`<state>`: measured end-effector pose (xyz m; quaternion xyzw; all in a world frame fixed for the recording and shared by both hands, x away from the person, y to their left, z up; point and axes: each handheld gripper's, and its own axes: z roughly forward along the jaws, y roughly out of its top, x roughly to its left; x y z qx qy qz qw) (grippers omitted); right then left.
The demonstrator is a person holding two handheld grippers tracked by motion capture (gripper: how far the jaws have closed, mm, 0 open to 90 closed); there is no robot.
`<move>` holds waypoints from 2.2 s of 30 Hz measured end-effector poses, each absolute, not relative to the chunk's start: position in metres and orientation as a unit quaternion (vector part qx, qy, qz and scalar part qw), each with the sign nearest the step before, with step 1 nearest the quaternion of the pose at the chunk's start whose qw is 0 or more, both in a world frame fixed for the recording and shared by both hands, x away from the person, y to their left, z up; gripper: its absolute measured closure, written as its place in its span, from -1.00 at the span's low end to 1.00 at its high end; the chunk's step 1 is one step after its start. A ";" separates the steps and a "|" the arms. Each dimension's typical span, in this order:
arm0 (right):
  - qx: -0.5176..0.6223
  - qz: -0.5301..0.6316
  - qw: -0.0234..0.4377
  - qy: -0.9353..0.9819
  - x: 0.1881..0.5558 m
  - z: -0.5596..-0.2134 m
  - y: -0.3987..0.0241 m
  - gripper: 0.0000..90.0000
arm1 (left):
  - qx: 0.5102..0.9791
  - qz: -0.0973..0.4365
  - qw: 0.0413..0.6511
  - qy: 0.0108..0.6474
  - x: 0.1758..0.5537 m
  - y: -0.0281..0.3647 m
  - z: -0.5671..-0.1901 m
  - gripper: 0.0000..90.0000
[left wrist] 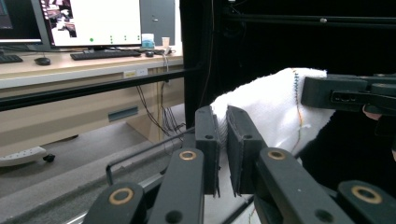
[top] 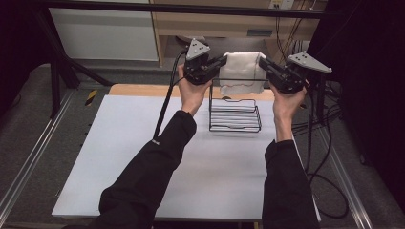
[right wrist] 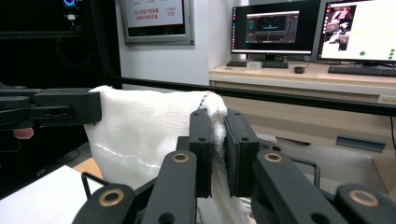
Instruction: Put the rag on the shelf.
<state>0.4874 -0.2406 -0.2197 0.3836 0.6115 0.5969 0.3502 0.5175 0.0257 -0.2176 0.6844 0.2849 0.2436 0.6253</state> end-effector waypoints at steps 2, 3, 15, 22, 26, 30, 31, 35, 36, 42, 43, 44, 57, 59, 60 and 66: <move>0.384 0.596 0.351 0.612 0.485 -0.221 -0.241 0.83 | 0.687 0.242 0.624 0.284 0.516 0.025 -0.219 0.85; 0.382 0.596 0.351 0.613 0.484 -0.222 -0.242 0.83 | 0.687 0.240 0.624 0.284 0.516 0.025 -0.220 0.85; 0.376 0.595 0.340 0.624 0.473 -0.231 -0.244 0.82 | 0.698 0.228 0.620 0.276 0.504 0.029 -0.227 0.84; 0.370 0.589 0.338 0.633 0.464 -0.234 -0.246 0.80 | 0.710 0.222 0.612 0.268 0.496 0.031 -0.230 0.84; 0.372 0.586 0.329 0.640 0.459 -0.236 -0.248 0.80 | 0.716 0.218 0.606 0.269 0.492 0.030 -0.233 0.83; 0.371 0.583 0.322 0.648 0.456 -0.238 -0.248 0.79 | 0.722 0.214 0.600 0.269 0.489 0.031 -0.234 0.81; 0.370 0.582 0.321 0.649 0.454 -0.239 -0.249 0.79 | 0.723 0.215 0.600 0.269 0.488 0.031 -0.234 0.81; 0.367 0.577 0.317 0.657 0.451 -0.243 -0.250 0.79 | 0.727 0.207 0.597 0.270 0.486 0.032 -0.238 0.78; 0.367 0.577 0.316 0.658 0.450 -0.244 -0.250 0.79 | 0.728 0.207 0.596 0.269 0.485 0.032 -0.239 0.78; 0.367 0.574 0.312 0.663 0.449 -0.251 -0.250 0.80 | 0.735 0.197 0.590 0.271 0.484 0.032 -0.244 0.74; 0.366 0.574 0.312 0.662 0.449 -0.252 -0.250 0.80 | 0.735 0.196 0.589 0.271 0.483 0.033 -0.244 0.73; 0.366 0.574 0.313 0.662 0.449 -0.253 -0.250 0.80 | 0.736 0.193 0.588 0.273 0.483 0.033 -0.245 0.71; 0.365 0.572 0.315 0.664 0.448 -0.259 -0.250 0.80 | 0.729 0.195 0.582 0.303 0.485 0.048 -0.217 0.57; 0.365 0.572 0.315 0.663 0.449 -0.259 -0.249 0.80 | 0.728 0.191 0.581 0.310 0.489 0.046 -0.215 0.75; 0.365 0.572 0.315 0.664 0.448 -0.260 -0.250 0.80 | 0.729 0.193 0.578 0.312 0.490 0.043 -0.214 0.79; 0.365 0.573 0.313 0.664 0.449 -0.263 -0.251 0.80 | 0.745 0.188 0.559 0.313 0.497 0.024 -0.217 0.98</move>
